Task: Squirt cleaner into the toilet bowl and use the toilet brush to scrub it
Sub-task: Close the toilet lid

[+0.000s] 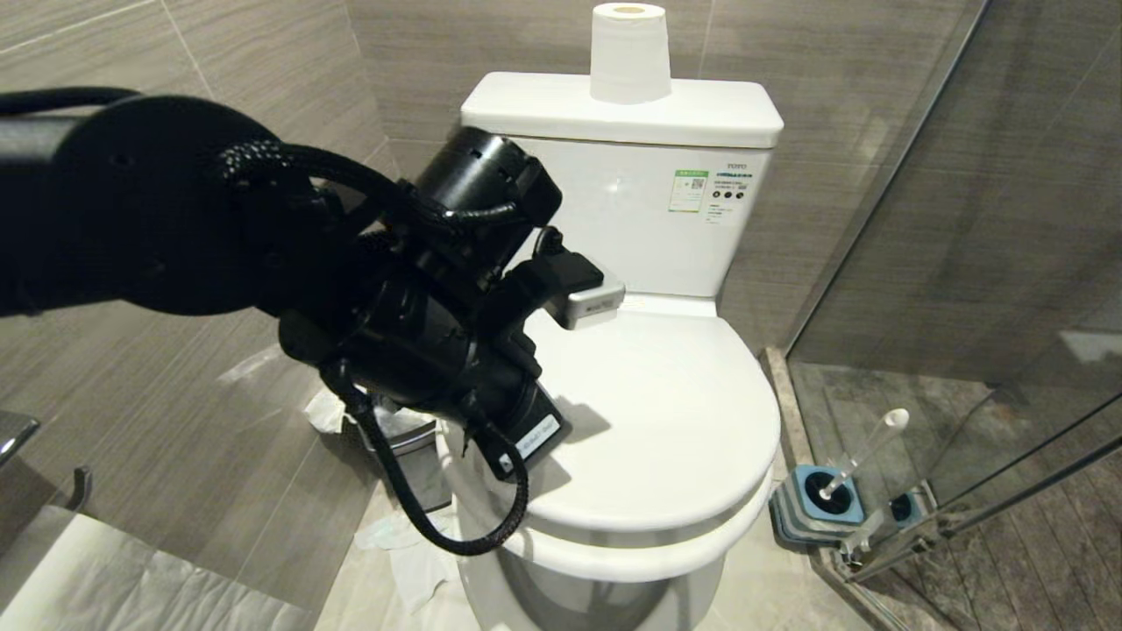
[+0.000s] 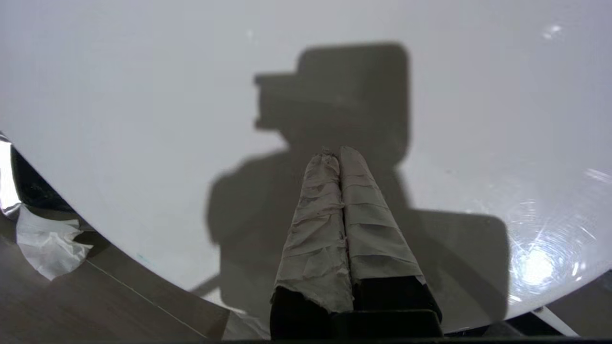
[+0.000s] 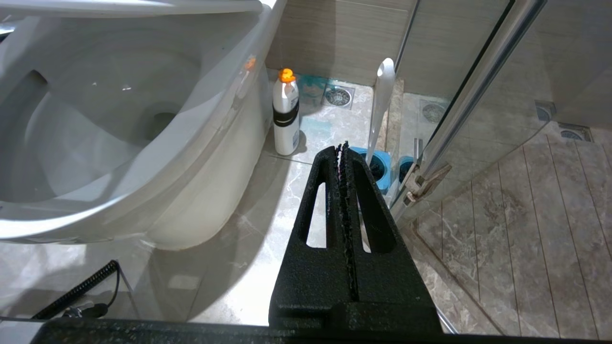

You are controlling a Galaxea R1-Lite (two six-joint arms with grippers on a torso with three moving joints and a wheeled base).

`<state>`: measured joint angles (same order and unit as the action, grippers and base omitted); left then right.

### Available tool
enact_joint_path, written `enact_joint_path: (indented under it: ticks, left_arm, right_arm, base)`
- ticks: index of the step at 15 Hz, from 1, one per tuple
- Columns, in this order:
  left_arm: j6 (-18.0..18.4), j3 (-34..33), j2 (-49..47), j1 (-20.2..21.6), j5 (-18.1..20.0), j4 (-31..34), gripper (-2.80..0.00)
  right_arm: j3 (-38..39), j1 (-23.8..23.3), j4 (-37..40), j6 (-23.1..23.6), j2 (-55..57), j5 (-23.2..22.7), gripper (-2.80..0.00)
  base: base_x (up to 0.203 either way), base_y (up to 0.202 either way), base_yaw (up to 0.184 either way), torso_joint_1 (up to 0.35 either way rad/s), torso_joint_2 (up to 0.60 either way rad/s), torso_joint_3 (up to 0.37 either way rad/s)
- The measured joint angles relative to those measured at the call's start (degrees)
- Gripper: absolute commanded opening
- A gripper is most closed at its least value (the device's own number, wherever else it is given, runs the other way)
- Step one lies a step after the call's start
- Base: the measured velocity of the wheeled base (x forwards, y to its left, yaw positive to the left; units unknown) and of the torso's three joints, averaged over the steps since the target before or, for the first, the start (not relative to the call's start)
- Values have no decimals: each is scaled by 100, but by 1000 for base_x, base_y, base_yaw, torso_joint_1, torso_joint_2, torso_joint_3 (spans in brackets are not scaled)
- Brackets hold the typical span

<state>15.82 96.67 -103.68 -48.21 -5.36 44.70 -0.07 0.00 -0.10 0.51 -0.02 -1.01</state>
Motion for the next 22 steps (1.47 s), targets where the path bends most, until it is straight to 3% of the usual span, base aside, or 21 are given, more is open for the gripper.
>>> enact_joint_path:
  ticks: [5, 11, 16, 22]
  left_arm:
    - [-21, -447, -321, -136, -39, -72, -280]
    - [-89, -467, -1257, -237, -315, -1086, -280]
    - [-210, -456, -2104, -342, -550, -1493, -280]
    - [-235, -475, -2510, -482, -550, -1547, -280]
  right_arm:
    - [0, 0, 3, 0, 0, -1, -280]
    - [0, 0, 2, 0, 0, 0, -280]
    - [0, 0, 2, -2, 0, -2, -280]
    - [0, 0, 2, 0, 0, -2, -280]
  base:
    - [0, 0, 0, 0, 0, 0]
    - [0, 0, 0, 0, 0, 0]
    - [0, 0, 0, 0, 0, 0]
    - [0, 0, 0, 0, 0, 0]
